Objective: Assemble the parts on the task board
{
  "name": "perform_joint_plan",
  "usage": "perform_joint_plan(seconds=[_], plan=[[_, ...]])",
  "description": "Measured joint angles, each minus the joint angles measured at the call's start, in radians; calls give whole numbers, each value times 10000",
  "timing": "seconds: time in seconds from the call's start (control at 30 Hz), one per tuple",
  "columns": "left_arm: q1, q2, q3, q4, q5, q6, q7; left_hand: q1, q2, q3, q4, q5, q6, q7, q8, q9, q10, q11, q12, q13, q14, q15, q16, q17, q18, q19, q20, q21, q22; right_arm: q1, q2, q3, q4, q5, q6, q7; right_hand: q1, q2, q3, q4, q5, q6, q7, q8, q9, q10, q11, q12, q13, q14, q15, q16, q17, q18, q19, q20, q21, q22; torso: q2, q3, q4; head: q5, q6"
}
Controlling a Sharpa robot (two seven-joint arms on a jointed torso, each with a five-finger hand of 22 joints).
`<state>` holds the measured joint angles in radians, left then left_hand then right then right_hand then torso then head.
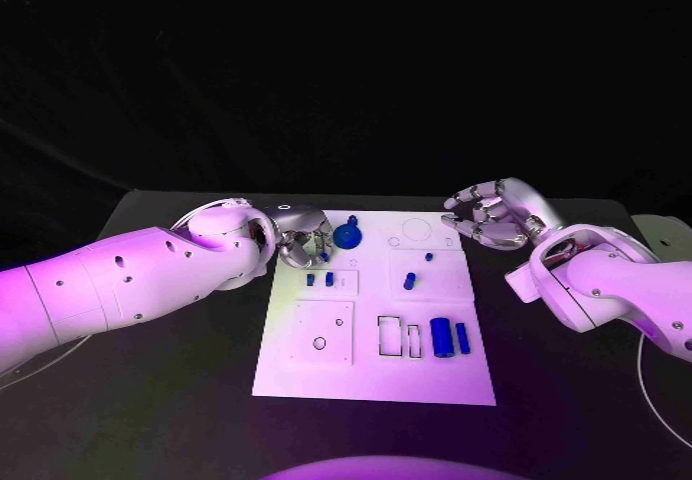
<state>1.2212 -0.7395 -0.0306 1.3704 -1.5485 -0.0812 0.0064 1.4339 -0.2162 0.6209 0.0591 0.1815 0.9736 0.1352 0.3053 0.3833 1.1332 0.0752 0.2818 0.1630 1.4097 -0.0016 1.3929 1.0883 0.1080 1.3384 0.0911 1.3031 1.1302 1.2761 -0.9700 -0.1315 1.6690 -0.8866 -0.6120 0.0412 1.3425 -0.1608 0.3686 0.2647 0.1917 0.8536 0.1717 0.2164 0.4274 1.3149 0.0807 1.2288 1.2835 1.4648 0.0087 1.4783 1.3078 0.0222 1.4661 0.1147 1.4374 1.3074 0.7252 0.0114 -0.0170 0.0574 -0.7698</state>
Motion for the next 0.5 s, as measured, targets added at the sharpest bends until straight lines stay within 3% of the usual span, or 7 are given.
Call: perform_joint_plan(seconds=[0.5], plan=[[-5,41,-8,-44,-76,75,0,-147,-66,-29,-28,0,28,28,-13,-6,0,0,-126,1,0,0,0,-65,1,0,0,0,-45,0,-13,0,11,0,1,0,0,0,0,0,0,0,0,0,8,0,0,0,0,0,0,0,-2,-1,0,0,0,1,-2,7,-7,-2,-19]])
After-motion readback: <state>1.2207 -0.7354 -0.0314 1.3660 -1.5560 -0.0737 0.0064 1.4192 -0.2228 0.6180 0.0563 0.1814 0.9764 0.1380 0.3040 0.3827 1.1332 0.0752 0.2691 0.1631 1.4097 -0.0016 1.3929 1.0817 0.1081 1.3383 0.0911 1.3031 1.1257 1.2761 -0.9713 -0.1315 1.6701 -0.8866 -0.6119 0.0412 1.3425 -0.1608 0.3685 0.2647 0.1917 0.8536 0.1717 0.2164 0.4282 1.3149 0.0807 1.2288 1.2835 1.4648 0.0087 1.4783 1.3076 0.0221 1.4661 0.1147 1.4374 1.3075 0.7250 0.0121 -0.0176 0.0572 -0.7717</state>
